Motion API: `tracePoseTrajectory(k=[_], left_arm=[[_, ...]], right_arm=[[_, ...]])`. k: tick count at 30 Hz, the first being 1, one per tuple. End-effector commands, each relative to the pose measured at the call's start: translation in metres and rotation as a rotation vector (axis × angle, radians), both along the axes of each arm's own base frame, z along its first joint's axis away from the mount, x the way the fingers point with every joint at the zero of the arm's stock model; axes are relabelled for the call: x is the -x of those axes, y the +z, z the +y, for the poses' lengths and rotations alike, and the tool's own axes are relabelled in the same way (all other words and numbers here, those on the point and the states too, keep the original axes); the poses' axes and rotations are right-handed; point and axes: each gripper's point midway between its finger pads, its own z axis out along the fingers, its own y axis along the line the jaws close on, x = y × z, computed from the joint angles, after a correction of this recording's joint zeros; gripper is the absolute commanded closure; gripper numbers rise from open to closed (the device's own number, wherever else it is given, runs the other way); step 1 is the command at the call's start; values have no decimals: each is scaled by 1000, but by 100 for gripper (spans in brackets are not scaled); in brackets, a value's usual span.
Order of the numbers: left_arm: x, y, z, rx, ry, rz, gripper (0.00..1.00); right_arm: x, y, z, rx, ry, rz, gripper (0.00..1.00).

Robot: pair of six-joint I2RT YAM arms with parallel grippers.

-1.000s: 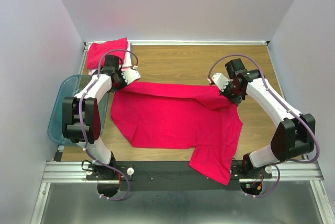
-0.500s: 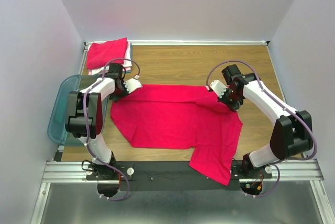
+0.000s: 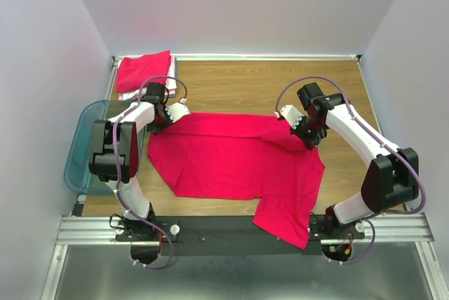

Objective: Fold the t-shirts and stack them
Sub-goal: Fold the flattened tshirt in 1/3 of the way

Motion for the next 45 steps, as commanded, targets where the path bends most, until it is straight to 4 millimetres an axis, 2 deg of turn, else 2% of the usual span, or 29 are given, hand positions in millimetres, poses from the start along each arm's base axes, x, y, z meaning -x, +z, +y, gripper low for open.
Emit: tracePoseTrajectory(k=[1, 2, 3, 5, 7, 8, 10, 13, 14, 15, 18, 19, 22, 26, 30, 36, 37, 40, 42, 43, 45], left_arm=[[-7, 4, 6, -29, 20, -8, 98], [-5, 4, 6, -29, 19, -2, 96], [-3, 4, 5, -23, 13, 10, 87], [-2, 10, 2, -6, -3, 6, 73], [1, 17, -6, 34, -19, 18, 66], [-4, 29, -13, 71, -35, -7, 61], [-3, 38, -20, 111, -47, -5, 59], [-13, 52, -34, 187, -45, -27, 56], [-15, 54, -40, 218, -50, -29, 56], [-21, 58, -43, 230, -48, -43, 56], [-29, 57, -52, 273, -24, -45, 56], [-33, 56, -52, 279, -11, -51, 56], [-40, 48, -56, 304, 34, -50, 57], [-42, 31, -63, 341, 82, -17, 61], [-39, 16, -71, 345, 100, 10, 63], [-29, 3, -98, 347, 74, 38, 63], [-27, 2, -103, 349, 66, 43, 63], [-29, 0, -122, 374, 55, 58, 64], [-38, 13, -138, 410, 24, 39, 64], [-39, 20, -144, 425, 11, 39, 64], [-45, 43, -166, 482, -47, 14, 64]], right_arm=[[23, -11, 3, -10, 9, 99, 96], [24, -14, 3, -7, 10, 108, 91], [25, -15, 2, -4, 13, 115, 76], [26, -12, 4, -13, 14, 118, 59], [24, -5, 8, -38, 11, 106, 43], [16, 5, 11, -57, 7, 69, 38], [5, 14, 14, -87, -5, 34, 30], [-21, 18, 14, -131, -77, 8, 32], [-26, 14, 13, -136, -103, 23, 35], [-38, 7, 11, -132, -132, 29, 43], [-64, -6, 7, -127, -226, -18, 53], [-71, -16, 2, -101, -250, -13, 58], [-93, -26, -4, -79, -302, -41, 64], [-120, -49, -15, -40, -346, -61, 67], [-136, -67, -32, 3, -380, -57, 68], [-163, -88, -62, 67, -396, -82, 68], [-174, -91, -64, 71, -397, -91, 68], [-201, -88, -64, 62, -396, -134, 68], [-212, -80, -64, 57, -398, -163, 68], [-220, -69, -64, 52, -393, -196, 67], [-224, -58, -65, 51, -386, -223, 66]])
